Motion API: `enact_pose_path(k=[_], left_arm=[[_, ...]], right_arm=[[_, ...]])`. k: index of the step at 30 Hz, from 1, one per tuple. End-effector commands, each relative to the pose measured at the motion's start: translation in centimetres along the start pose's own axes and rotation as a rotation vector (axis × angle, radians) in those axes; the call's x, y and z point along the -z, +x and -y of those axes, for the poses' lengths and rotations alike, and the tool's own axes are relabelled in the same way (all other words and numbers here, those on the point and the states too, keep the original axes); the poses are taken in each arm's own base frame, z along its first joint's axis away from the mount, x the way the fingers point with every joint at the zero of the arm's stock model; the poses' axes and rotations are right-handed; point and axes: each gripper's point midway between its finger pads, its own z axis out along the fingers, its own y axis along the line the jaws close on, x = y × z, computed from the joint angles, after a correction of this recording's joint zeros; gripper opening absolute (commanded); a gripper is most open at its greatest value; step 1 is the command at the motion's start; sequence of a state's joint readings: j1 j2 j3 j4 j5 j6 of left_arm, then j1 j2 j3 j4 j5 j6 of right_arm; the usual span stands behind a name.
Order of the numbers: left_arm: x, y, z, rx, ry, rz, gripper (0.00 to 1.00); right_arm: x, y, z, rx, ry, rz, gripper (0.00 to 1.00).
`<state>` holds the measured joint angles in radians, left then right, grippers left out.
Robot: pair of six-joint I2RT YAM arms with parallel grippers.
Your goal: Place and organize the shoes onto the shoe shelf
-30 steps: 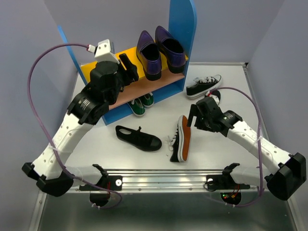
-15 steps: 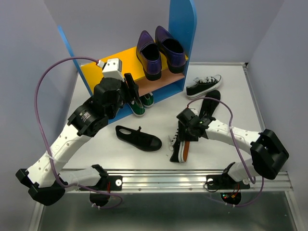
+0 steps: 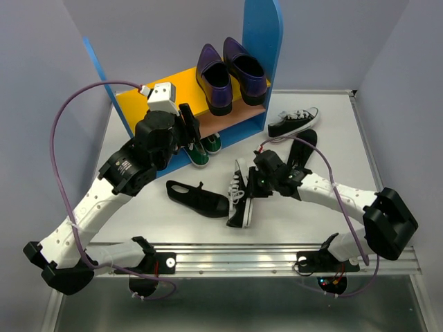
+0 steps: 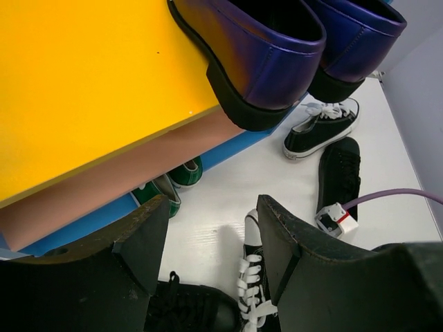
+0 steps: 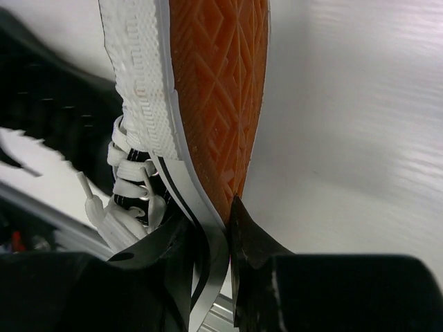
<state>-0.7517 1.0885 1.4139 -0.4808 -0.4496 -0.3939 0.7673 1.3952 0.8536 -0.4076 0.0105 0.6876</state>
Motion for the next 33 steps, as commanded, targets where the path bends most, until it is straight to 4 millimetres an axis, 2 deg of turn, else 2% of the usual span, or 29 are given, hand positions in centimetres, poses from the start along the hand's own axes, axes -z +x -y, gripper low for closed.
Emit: enact_pose_path(k=[1,2,4,6,7,8,9,12,14,15,16,17,19,20,27,29,33], left_arm=[[0.3,-2.3,0.4,0.011,0.007,0.072,0.64],[0.2,-2.2,0.5,0.010,0.008,0.070,0.64],[0.1,-2.1,0.4,0.008,0.003,0.068,0.64],[0.1,-1.9,0.4,0.007,0.003,0.064,0.64],[0.1,-1.8,0.3,0.007,0.001,0.062,0.64],[0.1,-1.7,0.3,0.008,0.000,0.061,0.64],[0.1,-1.7,0.3,0.010,0.001,0.062,0.64],[0.0,-1.7,0.4,0.009,0.005,0.061,0.64],[0.0,-1.7,0.4,0.008,0.007,0.060,0.64],[0.0,-1.8,0.5,0.008,0.009,0.061,0.64],[-0.1,-1.7,0.5,0.008,0.008,0.060,0.65],[-0.1,-1.7,0.6,0.008,0.012,0.060,0.65],[-0.2,-1.6,0.7,0.011,0.014,0.057,0.65],[-0.4,-1.4,0.9,0.010,0.018,0.052,0.65],[-1.0,-0.9,1.1,0.000,0.019,0.036,0.65],[-1.0,-0.8,1.2,0.000,0.024,0.033,0.65],[-1.1,-0.6,1.4,0.000,0.030,0.026,0.65]], right_arm=[[2.6,-5.1,-9.1,0.049,-0.387,0.153,0.01],[2.7,-5.6,-10.0,0.058,-0.426,0.166,0.01],[2.4,-5.2,-10.6,0.071,-0.465,0.143,0.01],[1.6,-5.1,-9.7,0.051,-0.500,0.133,0.01],[1.2,-6.1,-8.5,0.018,-0.505,0.152,0.01],[1.0,-5.2,-8.4,0.022,-0.529,0.128,0.01],[0.1,-4.3,-6.1,-0.019,-0.518,0.086,0.01],[-1.0,-3.8,-2.6,-0.064,-0.483,0.053,0.03],[-1.7,-1.9,-0.5,-0.062,-0.421,0.002,0.34],[-2.1,-1.9,0.9,-0.056,-0.343,0.013,0.49],[-1.9,-1.9,1.6,-0.042,-0.293,0.011,0.69],[-1.9,-1.0,2.9,-0.046,-0.228,-0.018,0.72],[-1.4,-1.8,4.7,-0.038,-0.114,0.029,0.75],[-1.0,-1.9,6.0,-0.042,-0.039,0.037,0.79],[1.5,-2.6,8.9,-0.071,0.149,0.093,0.80],[2.0,-2.4,9.5,-0.075,0.185,0.086,0.80],[3.7,-3.8,9.0,-0.078,0.185,0.141,0.79]])
